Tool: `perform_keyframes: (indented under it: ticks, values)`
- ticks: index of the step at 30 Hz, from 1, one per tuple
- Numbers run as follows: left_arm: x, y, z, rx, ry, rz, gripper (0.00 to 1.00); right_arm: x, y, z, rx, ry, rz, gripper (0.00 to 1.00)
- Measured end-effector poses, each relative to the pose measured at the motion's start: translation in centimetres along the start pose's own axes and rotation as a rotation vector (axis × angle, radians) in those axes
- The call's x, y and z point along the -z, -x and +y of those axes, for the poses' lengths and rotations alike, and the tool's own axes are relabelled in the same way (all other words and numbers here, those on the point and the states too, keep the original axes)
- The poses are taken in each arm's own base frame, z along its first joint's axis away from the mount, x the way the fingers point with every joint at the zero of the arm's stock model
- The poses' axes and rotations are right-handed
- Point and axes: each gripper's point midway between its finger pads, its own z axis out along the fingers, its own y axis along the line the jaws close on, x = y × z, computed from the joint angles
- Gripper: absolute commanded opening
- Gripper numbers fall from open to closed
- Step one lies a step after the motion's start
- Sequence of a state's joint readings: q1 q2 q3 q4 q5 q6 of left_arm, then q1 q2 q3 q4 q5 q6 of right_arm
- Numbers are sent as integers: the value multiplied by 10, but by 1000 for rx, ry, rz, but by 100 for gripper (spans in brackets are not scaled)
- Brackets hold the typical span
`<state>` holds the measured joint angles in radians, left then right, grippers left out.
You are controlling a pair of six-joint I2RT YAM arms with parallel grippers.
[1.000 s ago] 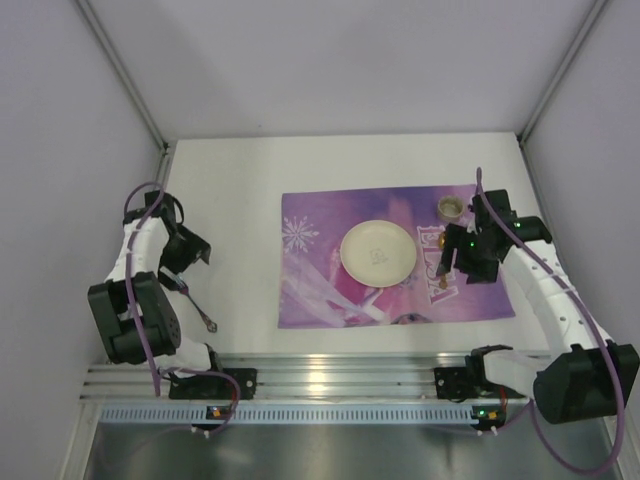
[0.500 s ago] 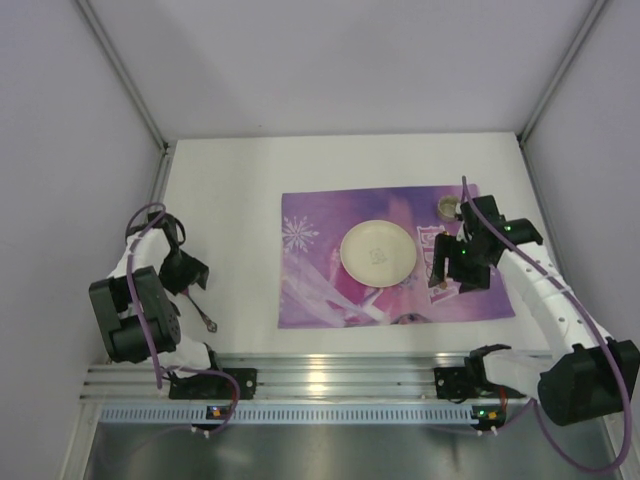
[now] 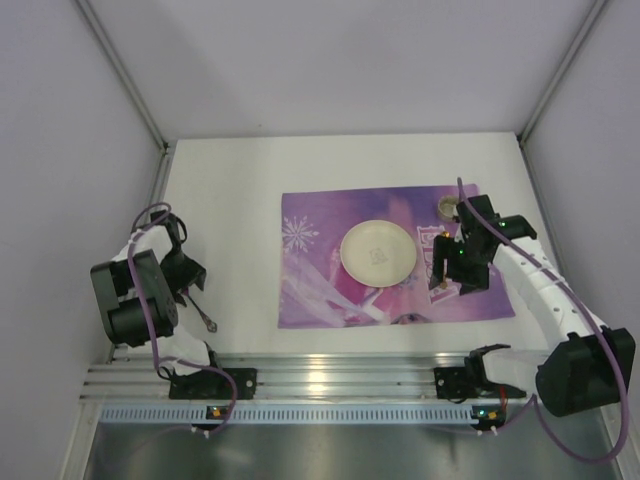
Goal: Set the dinner table for one person
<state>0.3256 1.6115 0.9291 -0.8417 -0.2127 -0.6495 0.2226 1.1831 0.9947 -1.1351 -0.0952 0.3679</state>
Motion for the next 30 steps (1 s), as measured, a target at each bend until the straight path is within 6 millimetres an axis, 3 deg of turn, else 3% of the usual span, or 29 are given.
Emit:
perform_keyframes:
  ticks: [2,7,8,18,20,22,26,28,30]
  values:
    - [-1,0,-7,3,-25,11,42,-1,0,-1,-1,-9,6,72]
    - [-3,1,-22,1,-77,32,11,-5,-2,-5,-6,-36,29,72]
    - [-4,1,-24,-3,-80,37,0,-6,-2,-6,-8,-41,34,72]
    - [1,3,-29,-79,-67,59,0,-6,2,-6,-33,-57,29,72]
    - [7,11,-39,-110,-84,22,0,-3,7,-4,-38,-51,15,72]
    - [24,25,-61,-157,-134,-41,0,0,11,-2,-41,-45,-1,73]
    - [84,46,-135,-299,-310,-217,0,7,16,0,-60,-37,-44,82]
    - [120,33,-175,-401,-404,-287,0,12,17,1,-71,-30,-69,89]
    - [153,3,-218,-519,-518,-320,0,17,17,1,-83,-20,-97,91]
